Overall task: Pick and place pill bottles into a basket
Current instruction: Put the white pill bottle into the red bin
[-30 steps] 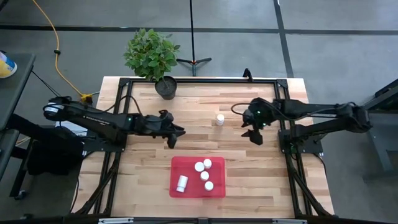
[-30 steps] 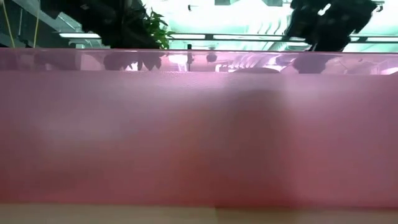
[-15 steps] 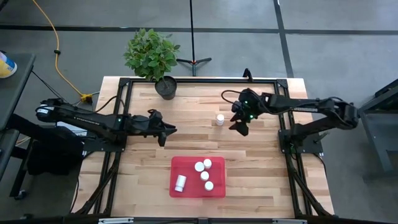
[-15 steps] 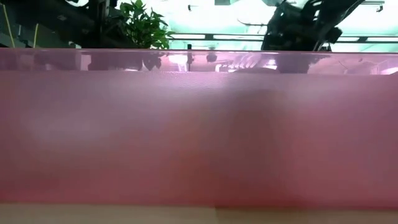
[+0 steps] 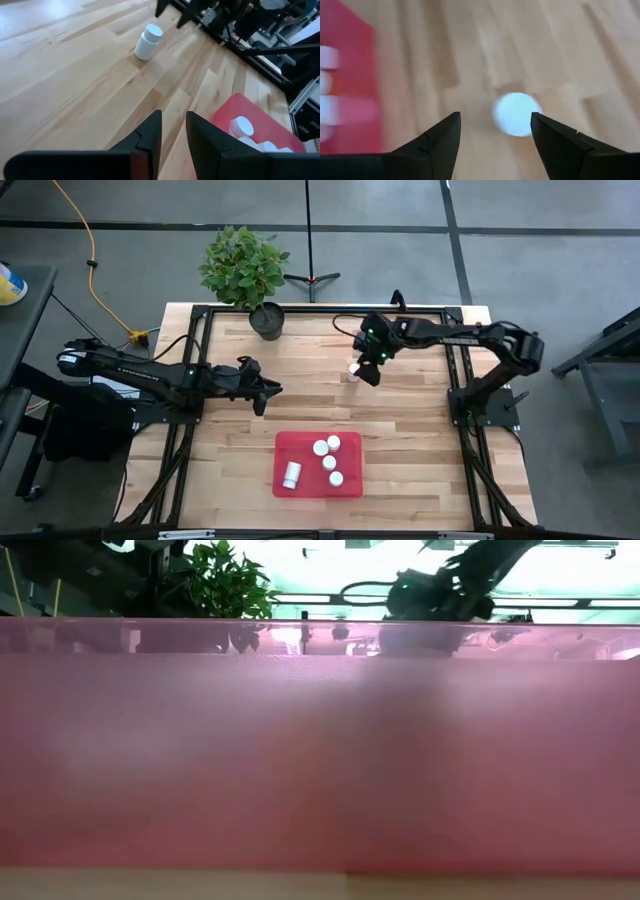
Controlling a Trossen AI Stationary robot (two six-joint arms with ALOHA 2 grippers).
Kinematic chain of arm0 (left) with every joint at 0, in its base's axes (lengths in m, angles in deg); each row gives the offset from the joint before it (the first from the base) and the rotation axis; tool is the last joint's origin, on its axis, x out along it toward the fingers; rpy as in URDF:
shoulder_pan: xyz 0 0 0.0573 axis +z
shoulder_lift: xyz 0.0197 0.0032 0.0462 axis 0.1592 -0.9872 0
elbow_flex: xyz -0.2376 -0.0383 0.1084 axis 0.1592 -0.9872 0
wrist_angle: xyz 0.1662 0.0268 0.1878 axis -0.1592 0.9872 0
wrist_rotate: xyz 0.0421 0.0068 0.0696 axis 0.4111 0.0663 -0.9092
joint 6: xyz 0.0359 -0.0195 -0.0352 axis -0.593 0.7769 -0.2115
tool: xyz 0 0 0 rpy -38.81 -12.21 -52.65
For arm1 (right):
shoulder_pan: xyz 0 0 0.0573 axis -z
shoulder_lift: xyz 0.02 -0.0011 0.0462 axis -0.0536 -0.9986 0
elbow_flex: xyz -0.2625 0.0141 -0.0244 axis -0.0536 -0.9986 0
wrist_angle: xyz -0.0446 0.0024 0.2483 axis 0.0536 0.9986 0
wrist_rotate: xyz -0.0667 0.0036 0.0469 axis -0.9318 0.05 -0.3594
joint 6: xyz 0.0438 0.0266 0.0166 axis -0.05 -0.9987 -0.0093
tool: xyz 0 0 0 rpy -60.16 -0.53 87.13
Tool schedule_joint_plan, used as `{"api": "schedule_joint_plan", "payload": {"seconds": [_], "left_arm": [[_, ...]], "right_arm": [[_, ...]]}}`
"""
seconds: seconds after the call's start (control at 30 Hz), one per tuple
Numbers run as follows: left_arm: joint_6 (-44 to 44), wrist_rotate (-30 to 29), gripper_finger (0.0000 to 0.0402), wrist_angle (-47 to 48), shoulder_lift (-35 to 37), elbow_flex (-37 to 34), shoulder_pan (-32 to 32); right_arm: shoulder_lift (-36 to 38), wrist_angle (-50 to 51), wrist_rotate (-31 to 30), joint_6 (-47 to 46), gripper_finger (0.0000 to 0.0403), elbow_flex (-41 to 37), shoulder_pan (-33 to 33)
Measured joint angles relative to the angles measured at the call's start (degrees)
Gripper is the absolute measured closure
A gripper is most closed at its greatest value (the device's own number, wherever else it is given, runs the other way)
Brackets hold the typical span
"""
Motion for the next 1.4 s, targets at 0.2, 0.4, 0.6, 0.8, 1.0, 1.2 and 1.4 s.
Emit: {"api": "schedule_joint_plan", "payload": {"seconds": [0.2, 0.4, 0.6, 0.8, 1.0, 1.2, 1.4], "left_arm": [[0.52, 0.37, 0.0284, 0.33, 0.0, 0.0, 0.0], [0.58, 0.4, 0.0286, 1.02, -0.02, 0.02, 0.0], [0.6, 0.44, 0.029, 1.26, -0.02, 0.02, 0.0], [0.6, 1.12, 0.0291, 1.27, -0.02, 0.02, 0.0], [0.6, 1.16, 0.0291, 1.25, -0.02, 0.02, 0.0], [0.62, 1.18, 0.0291, 1.25, -0.02, 0.04, 0.0], [0.62, 1.18, 0.0291, 1.25, -0.02, 0.05, 0.0]], "right_arm": [[-5.4, 11.07, -8.36, 3.01, 0.0171, 7.52, 1.27], [-7.31, 13.82, -4.36, 3.37, 0.0171, 11.48, 0.75], [-7.32, 15.74, -3.62, 2.05, 0.0171, 12.11, -0.17], [-8.13, 15.61, -4.06, 0.95, 0.0171, 12.11, -0.3], [-8.18, 15.15, -4.01, 0.16, 0.0155, 12.11, -0.5], [-8.18, 14.82, -3.8, -0.4, 0.0125, 12.11, -0.5], [-9.95, 13.78, -3.99, -1.31, 0.0115, 12.06, -0.5]]}}
